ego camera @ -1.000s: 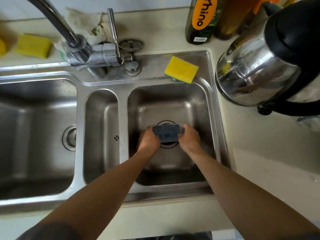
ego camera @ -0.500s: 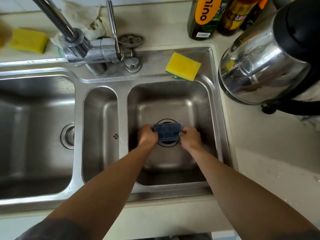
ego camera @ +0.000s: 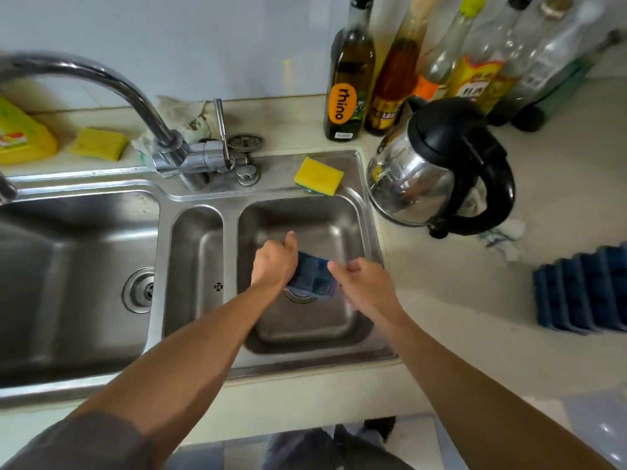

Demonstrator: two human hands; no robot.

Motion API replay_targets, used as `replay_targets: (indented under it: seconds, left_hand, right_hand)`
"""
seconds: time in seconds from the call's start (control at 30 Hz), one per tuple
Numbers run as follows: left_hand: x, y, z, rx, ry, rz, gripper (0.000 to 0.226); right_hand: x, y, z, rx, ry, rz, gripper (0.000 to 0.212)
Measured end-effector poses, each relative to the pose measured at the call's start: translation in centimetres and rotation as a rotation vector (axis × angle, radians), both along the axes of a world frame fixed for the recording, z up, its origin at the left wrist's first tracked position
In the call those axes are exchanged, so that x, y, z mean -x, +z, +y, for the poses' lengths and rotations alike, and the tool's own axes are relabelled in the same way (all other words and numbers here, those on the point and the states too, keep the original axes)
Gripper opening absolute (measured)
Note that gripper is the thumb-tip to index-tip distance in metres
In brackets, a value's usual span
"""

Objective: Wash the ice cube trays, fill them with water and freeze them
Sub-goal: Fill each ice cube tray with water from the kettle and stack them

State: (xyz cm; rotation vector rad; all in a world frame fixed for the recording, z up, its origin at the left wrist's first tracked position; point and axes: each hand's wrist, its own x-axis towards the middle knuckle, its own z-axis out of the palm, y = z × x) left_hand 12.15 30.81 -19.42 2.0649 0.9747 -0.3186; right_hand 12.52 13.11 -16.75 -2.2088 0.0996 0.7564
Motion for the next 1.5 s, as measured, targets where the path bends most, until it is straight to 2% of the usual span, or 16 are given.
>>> replay_targets:
  seconds: [0.1,0.23,0.33,0.43,0.53,0.7,0.77,0.83,0.97,1.07,1.13,1.27,1.33,1.5]
  left_hand:
    - [-0.2,2.9,-1.4,-0.003,-0.119,0.015,0.046]
    - [-0.2,6.5,-3.1,-0.012,-0.166,-0.037,0.044]
    - [-0.5,8.8,-4.0,-0.03,-0.259,-0.068,0.044]
    - [-0.7,10.5,-4.2,-0.071,-0.311,-0.096,0.046]
    - [-0.8,11.7,-3.8,-0.102,-0.349,-0.086,0.046]
    - [-0.6,14.3,-2.8,-0.036,-0.314,-0.111,0.063]
    - [-0.2,14.9,-2.0,0.053,-0.19,-0.165,0.068]
    - [0.5,15.1,-1.6,0.177,0.007,-0.224,0.074]
    - [1.6,14.2,-3.3,0.276,0.247,-0.376,0.082]
    - [1.5,14.2,-3.9,0.339,0.391,-0.432,0.07]
    - [1.5,14.2,-3.0,0.256,0.358,-0.431,0.063]
    - [2.2,13.8,-2.0,0.112,0.137,-0.414,0.056]
    - [2.4,13.9,-2.1,0.11,0.054,-0.429,0.054]
    - [2.5,14.0,-1.3,0.128,-0.008,-0.508,0.046]
  right_hand:
    - [-1.7,3.2,-0.7,0.06,0.103,-0.138,0.053]
    - [-3.0,6.7,-0.5,0.161,0.281,-0.169,0.063]
    - [-3.2,8.2,-0.5,0.238,0.454,-0.189,0.058]
    - [-2.9,9.3,-0.9,0.214,0.514,-0.252,0.053]
    - [-2.5,9.9,-0.7,0.179,0.486,-0.328,0.044]
    - [-2.6,10.0,0.3,0.188,0.453,-0.38,0.058]
    - [-3.1,10.1,0.5,0.132,0.348,-0.374,0.064]
    - [-3.7,10.6,1.0,0.093,0.265,-0.374,0.06]
    - [-3.6,11.5,3.5,-0.073,0.063,-0.38,0.065]
    - [-2.8,11.6,5.1,-0.114,0.057,-0.343,0.069]
    - [-2.9,11.9,5.5,-0.078,0.097,-0.349,0.074]
    - [-4.2,12.9,6.7,-0.086,0.05,-0.353,0.08]
    - [-4.5,13.0,7.2,-0.104,0.004,-0.411,0.083]
    - [-4.2,12.8,7.7,-0.176,-0.062,-0.494,0.07]
